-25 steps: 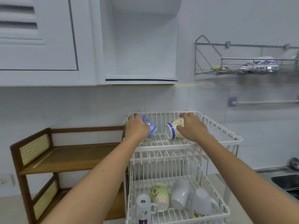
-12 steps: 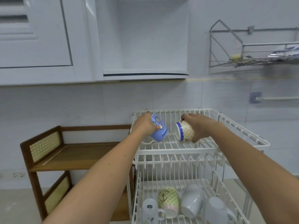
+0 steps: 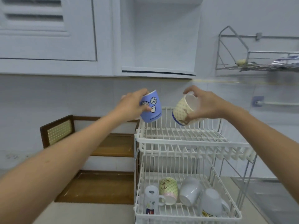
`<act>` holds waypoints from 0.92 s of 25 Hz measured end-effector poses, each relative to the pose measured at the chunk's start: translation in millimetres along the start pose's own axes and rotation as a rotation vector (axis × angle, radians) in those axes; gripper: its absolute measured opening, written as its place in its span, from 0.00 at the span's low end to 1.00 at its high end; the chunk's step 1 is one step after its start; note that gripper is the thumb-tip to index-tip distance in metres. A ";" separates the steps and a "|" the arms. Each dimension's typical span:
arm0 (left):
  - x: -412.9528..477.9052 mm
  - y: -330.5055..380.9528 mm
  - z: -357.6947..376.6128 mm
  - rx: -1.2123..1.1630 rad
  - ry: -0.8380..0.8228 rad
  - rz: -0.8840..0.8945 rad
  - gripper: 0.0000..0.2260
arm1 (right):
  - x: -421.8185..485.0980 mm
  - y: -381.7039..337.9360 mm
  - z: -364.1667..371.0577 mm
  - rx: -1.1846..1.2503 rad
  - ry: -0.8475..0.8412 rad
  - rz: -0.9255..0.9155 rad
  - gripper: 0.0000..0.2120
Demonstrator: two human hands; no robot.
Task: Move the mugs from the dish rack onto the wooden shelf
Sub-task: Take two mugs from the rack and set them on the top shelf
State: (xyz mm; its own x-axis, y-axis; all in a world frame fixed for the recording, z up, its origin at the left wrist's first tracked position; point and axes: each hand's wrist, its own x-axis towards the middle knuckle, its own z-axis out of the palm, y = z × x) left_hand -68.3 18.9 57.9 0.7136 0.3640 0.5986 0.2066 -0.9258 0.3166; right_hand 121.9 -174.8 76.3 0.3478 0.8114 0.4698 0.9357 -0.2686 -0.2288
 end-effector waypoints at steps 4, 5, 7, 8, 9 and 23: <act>-42.6 -45.7 -52.0 0.156 -0.010 0.050 0.12 | 2.3 -67.6 -5.2 0.144 -0.054 -0.063 0.33; -53.2 -59.6 -64.3 0.178 -0.006 0.049 0.12 | 5.9 -87.0 -1.0 0.154 -0.082 -0.086 0.32; -70.3 -87.8 -83.7 0.253 -0.027 0.035 0.13 | 15.3 -122.2 13.3 0.134 -0.112 -0.138 0.33; -77.5 -103.5 -91.2 0.308 -0.047 0.026 0.13 | 21.5 -138.5 24.6 0.113 -0.118 -0.167 0.35; -83.4 -119.6 -97.0 0.361 -0.071 0.013 0.13 | 28.1 -152.8 37.4 0.090 -0.119 -0.192 0.36; -63.3 -310.5 -58.6 0.651 -0.233 -0.093 0.23 | 168.3 -223.8 244.8 -0.112 -0.366 0.078 0.42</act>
State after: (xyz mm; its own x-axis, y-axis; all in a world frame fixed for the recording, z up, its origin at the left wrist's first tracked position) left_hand -216.8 289.3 -35.1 0.7834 0.4808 0.3938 0.5811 -0.7913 -0.1899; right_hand -43.5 148.9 -2.1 0.3933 0.9122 0.1150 0.9148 -0.3757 -0.1481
